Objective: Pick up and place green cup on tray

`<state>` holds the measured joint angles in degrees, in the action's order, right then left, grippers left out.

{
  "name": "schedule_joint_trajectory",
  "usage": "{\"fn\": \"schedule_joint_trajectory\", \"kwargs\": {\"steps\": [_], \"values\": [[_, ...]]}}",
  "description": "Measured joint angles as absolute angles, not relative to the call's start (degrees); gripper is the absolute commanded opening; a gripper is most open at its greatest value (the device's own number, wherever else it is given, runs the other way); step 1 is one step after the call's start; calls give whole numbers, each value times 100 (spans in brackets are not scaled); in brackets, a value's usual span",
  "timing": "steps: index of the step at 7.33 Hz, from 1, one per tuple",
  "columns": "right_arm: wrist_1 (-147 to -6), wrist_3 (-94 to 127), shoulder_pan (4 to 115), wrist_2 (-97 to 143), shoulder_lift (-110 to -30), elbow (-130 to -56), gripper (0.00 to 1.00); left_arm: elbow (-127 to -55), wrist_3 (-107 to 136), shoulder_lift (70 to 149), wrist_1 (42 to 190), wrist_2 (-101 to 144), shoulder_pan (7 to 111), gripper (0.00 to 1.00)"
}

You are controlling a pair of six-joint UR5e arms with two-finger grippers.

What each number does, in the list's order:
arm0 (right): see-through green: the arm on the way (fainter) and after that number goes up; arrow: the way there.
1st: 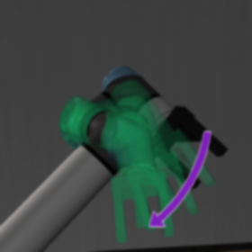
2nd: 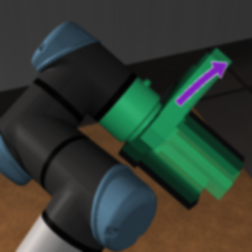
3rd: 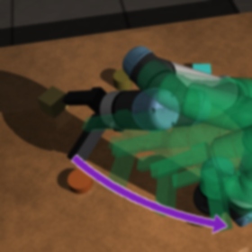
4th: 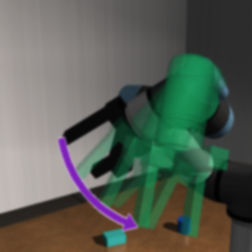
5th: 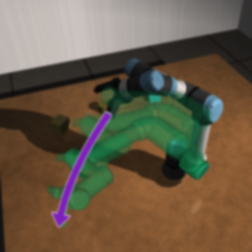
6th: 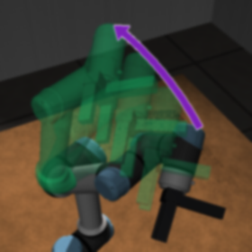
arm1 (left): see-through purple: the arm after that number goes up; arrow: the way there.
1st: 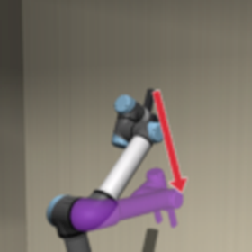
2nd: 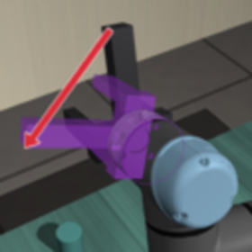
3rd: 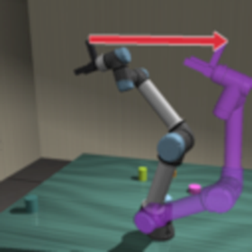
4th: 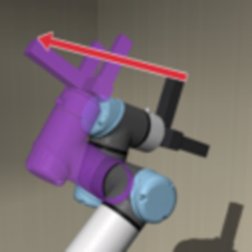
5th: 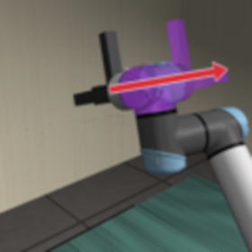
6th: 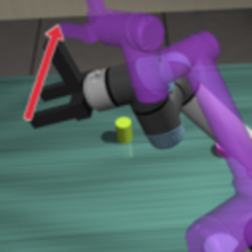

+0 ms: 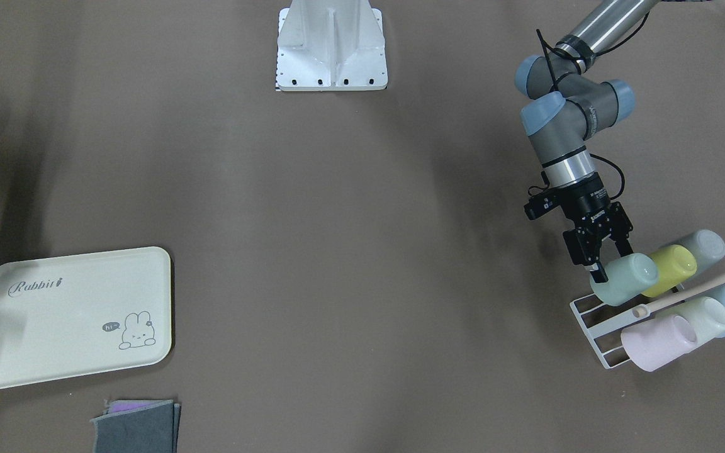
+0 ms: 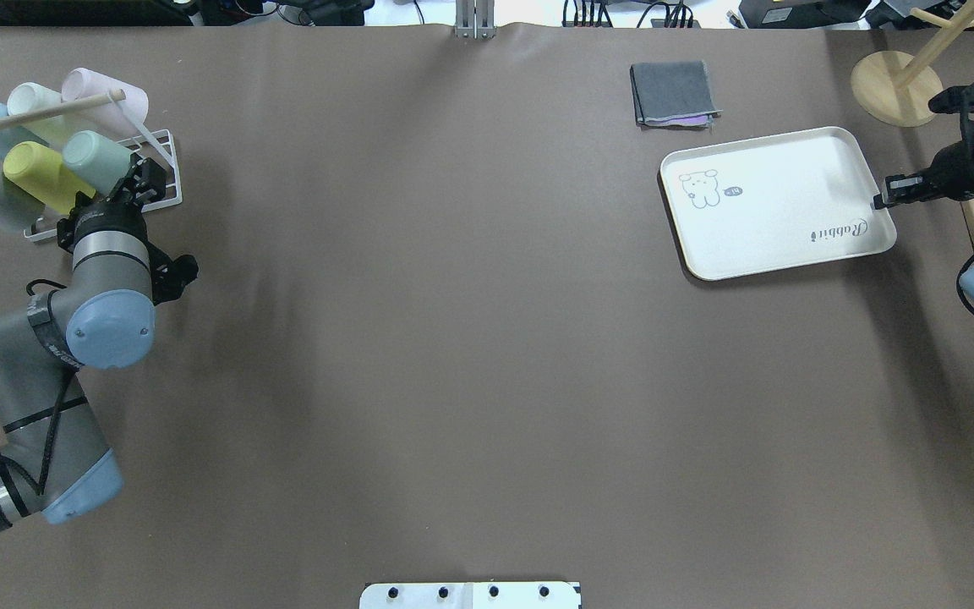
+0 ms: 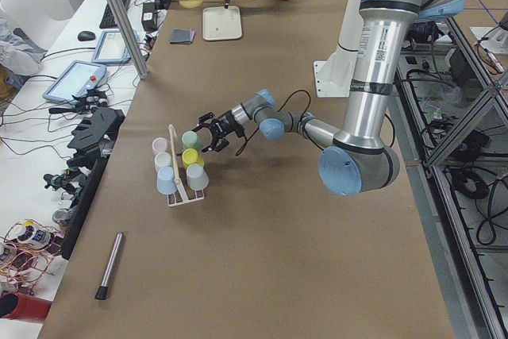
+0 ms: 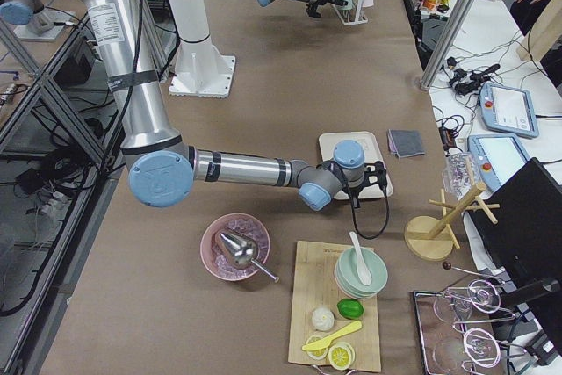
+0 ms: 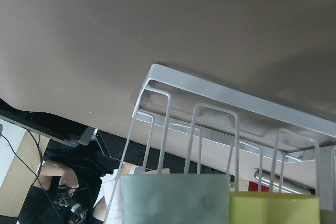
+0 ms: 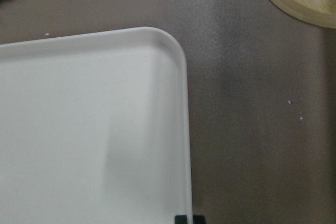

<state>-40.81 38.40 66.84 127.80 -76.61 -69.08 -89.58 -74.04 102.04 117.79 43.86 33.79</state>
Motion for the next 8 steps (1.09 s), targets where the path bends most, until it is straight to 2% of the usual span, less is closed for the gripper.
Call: {"fn": "schedule_joint_trajectory", "kwargs": {"steps": [5,8], "values": [[-3924,4180,7213,13717,-7748,-7794,0,-8586,-7616,10512,11940,4387,3609,97],[-3246,5963,6505,13492,-7696,-8498,0,-8180,-7622,10649,12325,4388,3657,97]]}}
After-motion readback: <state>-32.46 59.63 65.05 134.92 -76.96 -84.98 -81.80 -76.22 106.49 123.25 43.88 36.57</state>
